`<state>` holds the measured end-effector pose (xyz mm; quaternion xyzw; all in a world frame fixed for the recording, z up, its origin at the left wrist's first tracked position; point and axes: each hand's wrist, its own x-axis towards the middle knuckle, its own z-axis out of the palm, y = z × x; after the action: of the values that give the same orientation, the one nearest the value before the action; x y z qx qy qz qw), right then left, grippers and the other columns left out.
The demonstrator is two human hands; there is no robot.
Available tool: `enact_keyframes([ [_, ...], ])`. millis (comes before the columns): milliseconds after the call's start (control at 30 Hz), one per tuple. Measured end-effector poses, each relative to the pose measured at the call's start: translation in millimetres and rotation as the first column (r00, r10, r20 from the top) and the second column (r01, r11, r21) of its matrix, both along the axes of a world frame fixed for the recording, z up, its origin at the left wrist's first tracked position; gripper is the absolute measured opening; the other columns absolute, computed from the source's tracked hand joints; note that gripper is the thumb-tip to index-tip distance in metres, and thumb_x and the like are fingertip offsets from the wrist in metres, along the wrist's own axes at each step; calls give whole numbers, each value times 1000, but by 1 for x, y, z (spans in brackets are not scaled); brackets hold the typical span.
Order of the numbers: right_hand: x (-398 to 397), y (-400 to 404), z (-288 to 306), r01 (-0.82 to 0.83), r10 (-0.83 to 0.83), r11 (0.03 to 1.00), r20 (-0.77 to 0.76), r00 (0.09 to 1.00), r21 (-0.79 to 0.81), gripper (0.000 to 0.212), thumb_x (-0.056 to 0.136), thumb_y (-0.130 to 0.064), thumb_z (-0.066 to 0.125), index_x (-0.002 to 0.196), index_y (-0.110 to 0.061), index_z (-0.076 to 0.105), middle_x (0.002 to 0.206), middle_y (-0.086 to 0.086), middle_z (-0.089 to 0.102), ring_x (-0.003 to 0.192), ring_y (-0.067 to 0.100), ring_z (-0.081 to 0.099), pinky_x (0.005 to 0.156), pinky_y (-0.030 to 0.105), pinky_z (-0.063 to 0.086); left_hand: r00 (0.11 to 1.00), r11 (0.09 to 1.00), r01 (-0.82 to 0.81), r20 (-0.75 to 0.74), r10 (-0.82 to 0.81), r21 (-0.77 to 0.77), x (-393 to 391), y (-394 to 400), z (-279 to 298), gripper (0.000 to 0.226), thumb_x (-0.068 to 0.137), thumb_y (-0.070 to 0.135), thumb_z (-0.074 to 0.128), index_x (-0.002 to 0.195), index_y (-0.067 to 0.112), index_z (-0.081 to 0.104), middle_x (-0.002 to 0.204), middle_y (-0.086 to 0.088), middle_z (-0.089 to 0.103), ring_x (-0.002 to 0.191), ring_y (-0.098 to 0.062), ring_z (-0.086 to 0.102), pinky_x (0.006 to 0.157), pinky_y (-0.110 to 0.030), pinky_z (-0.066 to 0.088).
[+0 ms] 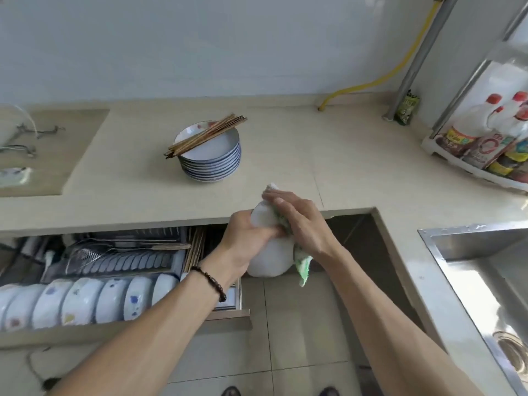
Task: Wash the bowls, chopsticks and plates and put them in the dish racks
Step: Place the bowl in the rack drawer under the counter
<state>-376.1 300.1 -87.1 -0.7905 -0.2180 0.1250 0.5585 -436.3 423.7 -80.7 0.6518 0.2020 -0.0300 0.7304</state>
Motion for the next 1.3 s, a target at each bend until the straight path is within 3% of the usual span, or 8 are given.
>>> enact_keyframes([
  [100, 2, 15, -4, 34, 28, 987, -370, 929, 160, 46, 87, -41, 50, 123, -20, 70, 128, 0, 68, 121, 16, 61, 111, 41, 43, 993, 988, 109, 30, -112, 109, -14, 32, 1, 47, 52, 22, 90, 96, 10, 75, 96, -10, 77, 90, -30, 73, 80, -44, 59],
  [200, -8, 31, -15, 219, 79, 928, -734, 675, 301, 43, 96, -48, 49, 120, -18, 69, 119, 12, 70, 102, 32, 68, 94, 47, 52, 1000, 999, 19, 24, -20, 39, -25, 53, -5, 65, 41, 34, 87, 100, 11, 75, 99, -10, 77, 90, -28, 72, 79, -45, 58],
  [400, -41, 83, -63, 473, -109, 874, -901, 420, 115, 57, 90, -57, 59, 121, -10, 67, 109, 18, 72, 95, 36, 71, 90, 52, 56, 884, 888, -460, -110, 455, -24, -26, 65, -45, 46, 57, 26, 91, 96, 12, 71, 93, -8, 75, 83, -29, 70, 69, -38, 57],
  [567, -39, 84, -98, 451, -333, 889, -794, 509, -84, 43, 89, -39, 64, 99, 3, 67, 74, 15, 62, 74, 32, 62, 83, 52, 55, 877, 892, -420, -178, 447, 167, -17, 86, -88, 36, 73, 20, 88, 98, 14, 63, 89, 3, 66, 78, -12, 62, 60, -25, 45],
  [667, -27, 72, -112, 432, -372, 894, -736, 565, -120, 37, 82, -40, 66, 97, -7, 74, 85, 12, 75, 78, 33, 69, 86, 52, 56, 868, 903, -378, -263, 422, 203, -12, 101, -119, 43, 75, 22, 87, 106, 11, 60, 90, 3, 61, 77, -8, 56, 57, -24, 40],
  [833, -5, 64, -138, 410, -417, 894, -674, 610, -183, 6, 92, -11, 63, 95, -7, 67, 79, 6, 72, 59, 15, 67, 57, 24, 52, 871, 936, -241, -368, 326, 259, -7, 110, -179, 34, 74, 17, 88, 100, 11, 67, 92, -2, 67, 80, -18, 61, 58, -23, 43],
  [1167, 10, 82, -189, 333, -437, 899, -644, 627, -285, 15, 87, -10, 61, 97, 1, 65, 83, 12, 68, 70, 25, 64, 69, 42, 55, 797, 934, -182, -510, 323, 306, -1, 115, -263, 37, 70, 20, 91, 98, 13, 67, 88, -4, 68, 87, -25, 63, 72, -28, 46],
  [1300, 12, 89, -204, 274, -385, 923, -649, 656, -270, 9, 85, -14, 62, 87, -12, 70, 80, 8, 68, 69, 23, 63, 66, 38, 51, 762, 937, -166, -562, 320, 309, 0, 118, -284, 42, 70, 21, 91, 101, 14, 64, 98, -8, 69, 89, -25, 63, 72, -30, 48],
])
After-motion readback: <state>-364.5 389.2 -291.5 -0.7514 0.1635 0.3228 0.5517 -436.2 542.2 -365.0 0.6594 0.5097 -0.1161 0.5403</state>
